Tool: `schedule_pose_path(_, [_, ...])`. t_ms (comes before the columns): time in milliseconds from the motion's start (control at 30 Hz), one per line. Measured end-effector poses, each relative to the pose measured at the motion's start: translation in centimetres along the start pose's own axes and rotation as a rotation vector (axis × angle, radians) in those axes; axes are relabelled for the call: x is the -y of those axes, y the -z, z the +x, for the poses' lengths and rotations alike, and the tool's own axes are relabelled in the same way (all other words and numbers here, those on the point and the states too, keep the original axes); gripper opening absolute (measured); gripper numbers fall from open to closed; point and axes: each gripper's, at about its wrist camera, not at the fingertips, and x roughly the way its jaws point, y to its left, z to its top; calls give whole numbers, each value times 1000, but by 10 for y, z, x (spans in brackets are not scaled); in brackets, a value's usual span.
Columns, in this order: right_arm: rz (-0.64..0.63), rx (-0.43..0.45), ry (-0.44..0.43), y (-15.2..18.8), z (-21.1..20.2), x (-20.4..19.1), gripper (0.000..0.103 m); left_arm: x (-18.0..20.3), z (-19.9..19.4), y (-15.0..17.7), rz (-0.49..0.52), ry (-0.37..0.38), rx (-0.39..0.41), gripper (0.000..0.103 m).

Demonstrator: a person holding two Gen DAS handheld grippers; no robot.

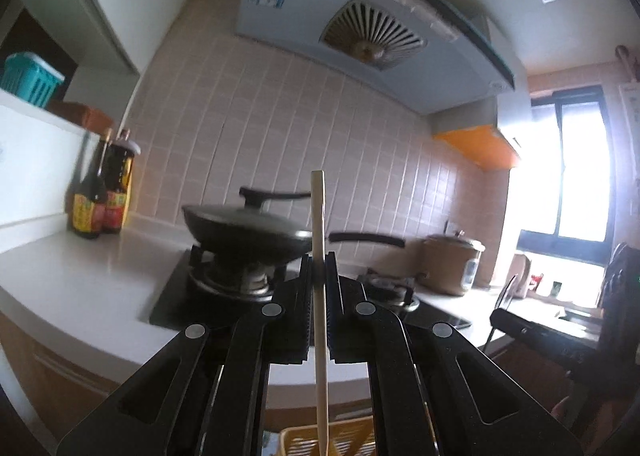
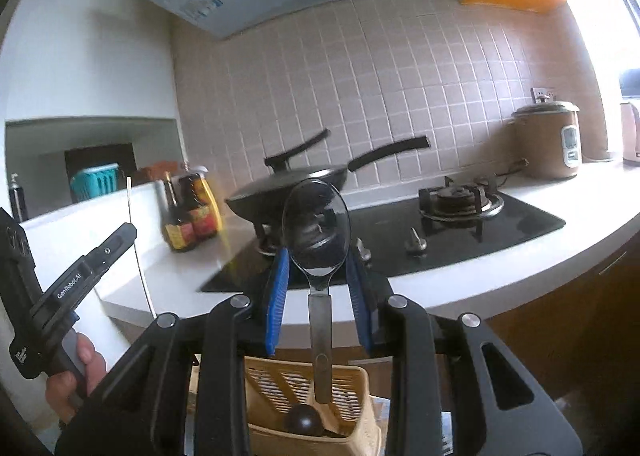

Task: Organize utensils
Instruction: 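Carry the chopstick and clear spoon over the basket and open both tools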

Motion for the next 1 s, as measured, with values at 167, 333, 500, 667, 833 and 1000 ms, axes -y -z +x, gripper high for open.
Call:
schedule_pose_path(167, [-39, -31, 31, 20, 13, 4, 27, -4, 13, 28, 56, -63, -29, 4])
schedule_pose_path(333, [-69, -62, 30, 38, 12, 1, 27, -6, 13, 46, 79, -61, -81, 5])
schedule_pose_path(500, [-48, -118, -4, 41, -5, 1, 49, -15, -5, 38, 49, -29, -133, 16])
schedule_pose_path(667, [-44, -138, -10, 30, -36, -5, 62, -23, -35, 17, 2, 6, -182, 33])
schedule_pose_path(833, [-57, -200, 16, 16, -70, -23, 62, -25, -75, -12, -5, 19, -255, 37])
schedule_pose_path(1000, [-50, -384, 18, 17, -85, -42, 62, -26, -97, -19, 21, 8, -459, 38])
